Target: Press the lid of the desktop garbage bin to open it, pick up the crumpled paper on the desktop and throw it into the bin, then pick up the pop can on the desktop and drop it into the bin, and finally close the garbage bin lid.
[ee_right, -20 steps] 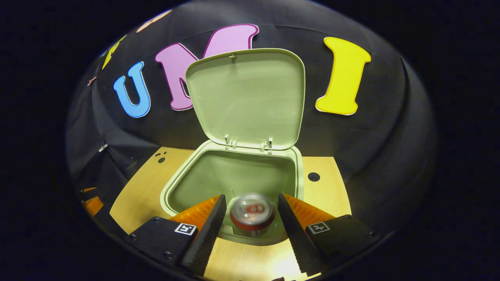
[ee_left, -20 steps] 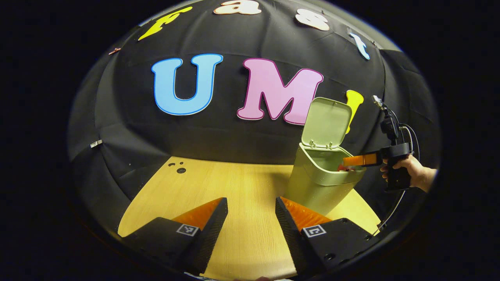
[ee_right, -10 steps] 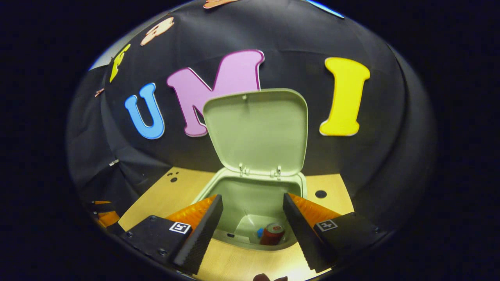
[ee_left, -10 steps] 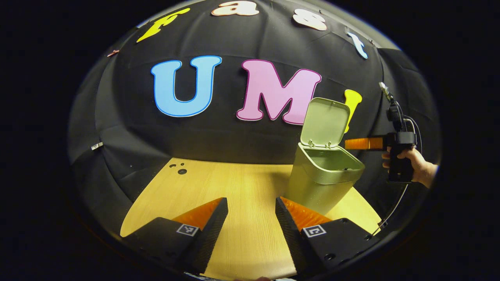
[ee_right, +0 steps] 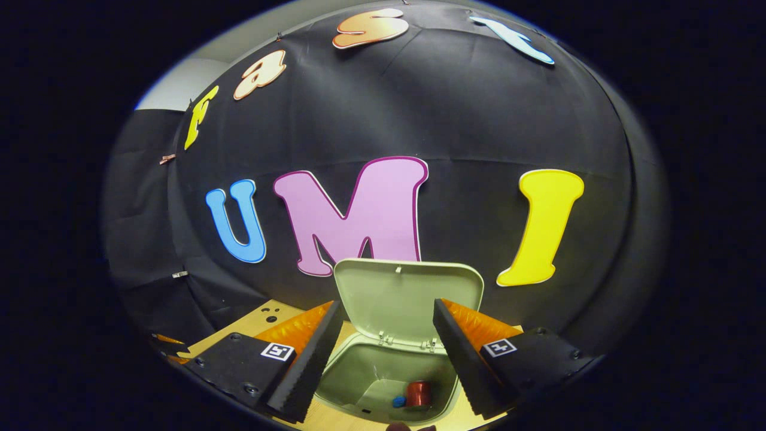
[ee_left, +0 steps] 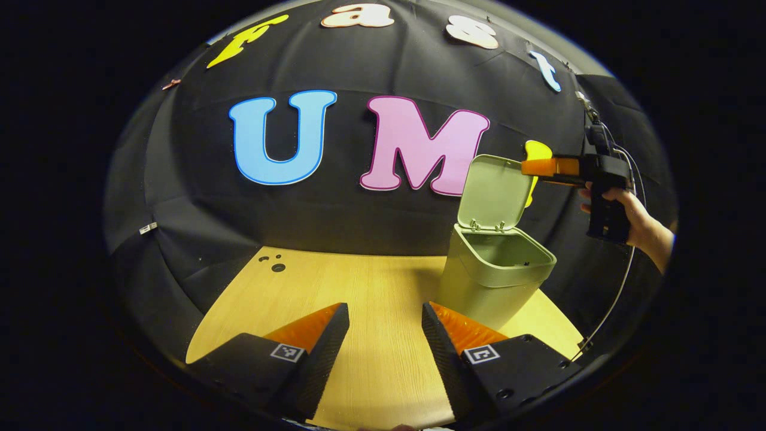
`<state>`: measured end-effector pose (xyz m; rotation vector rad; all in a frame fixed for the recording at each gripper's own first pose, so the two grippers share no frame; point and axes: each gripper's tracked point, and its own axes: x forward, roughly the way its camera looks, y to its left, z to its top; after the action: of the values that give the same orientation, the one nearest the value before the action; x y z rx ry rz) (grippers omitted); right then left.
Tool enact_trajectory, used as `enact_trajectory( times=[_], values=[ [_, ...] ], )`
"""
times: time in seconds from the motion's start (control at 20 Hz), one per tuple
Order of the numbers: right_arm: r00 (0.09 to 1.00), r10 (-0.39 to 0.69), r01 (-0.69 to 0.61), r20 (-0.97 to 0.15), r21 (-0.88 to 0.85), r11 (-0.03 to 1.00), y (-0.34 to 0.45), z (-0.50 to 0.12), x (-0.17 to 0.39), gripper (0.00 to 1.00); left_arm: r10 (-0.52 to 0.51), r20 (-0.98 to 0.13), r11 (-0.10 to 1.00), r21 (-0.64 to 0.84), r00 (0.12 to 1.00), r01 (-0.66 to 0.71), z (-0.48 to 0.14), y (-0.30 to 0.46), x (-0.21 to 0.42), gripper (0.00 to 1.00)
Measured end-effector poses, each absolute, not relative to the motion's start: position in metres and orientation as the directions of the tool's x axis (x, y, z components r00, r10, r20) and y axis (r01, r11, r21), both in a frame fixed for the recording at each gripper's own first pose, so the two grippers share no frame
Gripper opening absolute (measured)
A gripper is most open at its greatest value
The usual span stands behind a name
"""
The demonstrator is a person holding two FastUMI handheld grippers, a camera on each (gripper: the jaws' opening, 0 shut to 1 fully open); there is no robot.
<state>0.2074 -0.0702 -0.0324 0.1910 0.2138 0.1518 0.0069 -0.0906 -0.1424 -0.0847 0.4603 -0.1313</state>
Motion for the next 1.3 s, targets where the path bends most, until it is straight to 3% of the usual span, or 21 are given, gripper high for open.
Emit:
enact_trajectory(
  times=[0.3,0.9,1.3],
  values=[
    [0.987,0.133,-0.123,-0.085,0.115,0.986,-0.079,0.013,0.247,0.98,-0.118,-0.445,0.99,-0.116,0.888,0.074,-0.145,-0.083,0.002,0.82],
    [0.981,0.097,-0.07,-0.171,0.159,0.985,-0.087,-0.027,0.299,0.98,-0.076,-0.459,0.993,-0.12,0.885,0.023,-0.151,-0.066,-0.005,0.82],
    [0.971,0.133,-0.094,-0.2,0.192,0.977,-0.079,-0.033,0.263,0.98,-0.09,-0.46,0.991,-0.133,0.883,0.032,-0.157,-0.068,-0.004,0.82]
  ],
)
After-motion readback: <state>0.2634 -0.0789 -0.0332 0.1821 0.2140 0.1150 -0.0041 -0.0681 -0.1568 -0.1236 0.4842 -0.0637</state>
